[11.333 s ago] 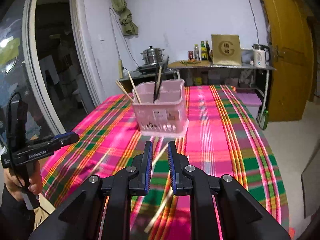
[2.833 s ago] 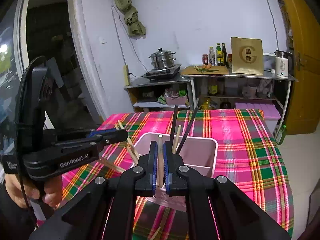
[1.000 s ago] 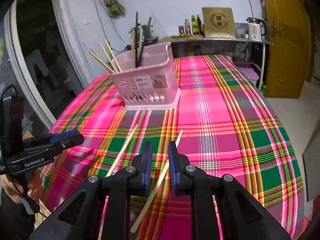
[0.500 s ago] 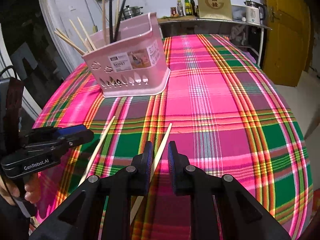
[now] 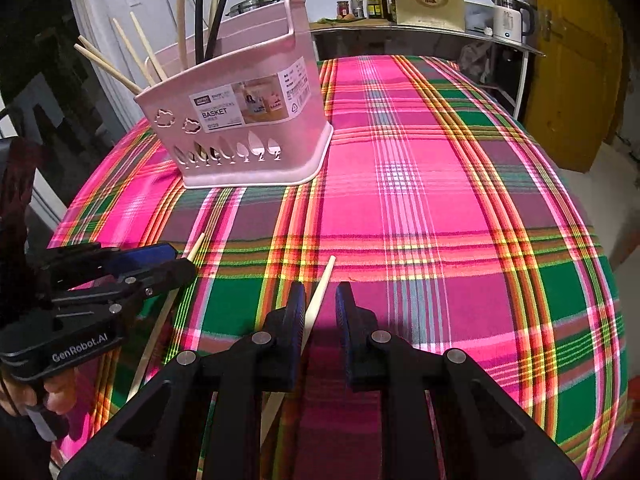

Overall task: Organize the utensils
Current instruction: 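Move both tools back toward the remaining chopsticks on the cloth, then grasp a wooden chopstick with the left tool while the right tool grasps another wooden chopstick, then lift both held wooden chopsticks and carry them over the pink basket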

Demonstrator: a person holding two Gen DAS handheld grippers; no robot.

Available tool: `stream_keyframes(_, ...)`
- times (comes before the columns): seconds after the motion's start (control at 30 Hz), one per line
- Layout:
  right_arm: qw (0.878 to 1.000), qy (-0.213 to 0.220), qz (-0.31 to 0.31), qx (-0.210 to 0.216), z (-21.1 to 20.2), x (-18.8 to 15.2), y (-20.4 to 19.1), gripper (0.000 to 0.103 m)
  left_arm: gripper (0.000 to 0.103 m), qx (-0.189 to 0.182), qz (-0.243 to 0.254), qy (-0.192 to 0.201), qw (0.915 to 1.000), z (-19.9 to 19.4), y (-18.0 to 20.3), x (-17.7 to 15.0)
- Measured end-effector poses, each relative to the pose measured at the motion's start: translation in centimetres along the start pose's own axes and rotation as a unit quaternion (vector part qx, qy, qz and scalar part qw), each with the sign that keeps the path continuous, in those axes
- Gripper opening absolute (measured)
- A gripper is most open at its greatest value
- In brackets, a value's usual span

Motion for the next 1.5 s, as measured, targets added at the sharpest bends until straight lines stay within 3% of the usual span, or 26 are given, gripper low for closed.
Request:
stream_keyframes(0.23,1.0,0.002,-0.016,-0.024,0.1,0.1,-0.3,0.011,0.028,0.029,0.027,-0.003,0.9992,0.3,0.7,0.0)
stream_keyframes(0.33,1.0,0.002,-0.014,-0.023,0.2,0.1,-0.2,0.008,0.017,0.031,0.025,0.0,0.9992,0.2,0.7,0.1)
stream_keyframes(0.43,1.0,0.001,-0.013,-0.022,0.3,0.2,-0.2,0.008,0.009,0.026,0.02,-0.002,0.9995,0.3,0.7,0.2)
stream_keyframes(0.77,1.0,0.012,-0.007,-0.002,-0.8,1.0,-0.1,0.006,0.006,0.01,0.001,0.002,0.9999,-0.6,0.2,0.6)
stream_keyframes(1.5,0.992,0.122,-0.01,0.038,-10.3,6.1,-1.4,0.005,0.006,-0.01,0.012,0.114,0.9933,-12.5,0.9,4.8)
Point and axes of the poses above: each gripper's, at about its wrist camera, not at the fingertips, and z roughly the way its jaws point, y to its right, x to its top, the point moved 6 cm from there along z, roughly the way its jaws point, and after that the axes turned 7 degrees about -x, right-handed, at the moved point
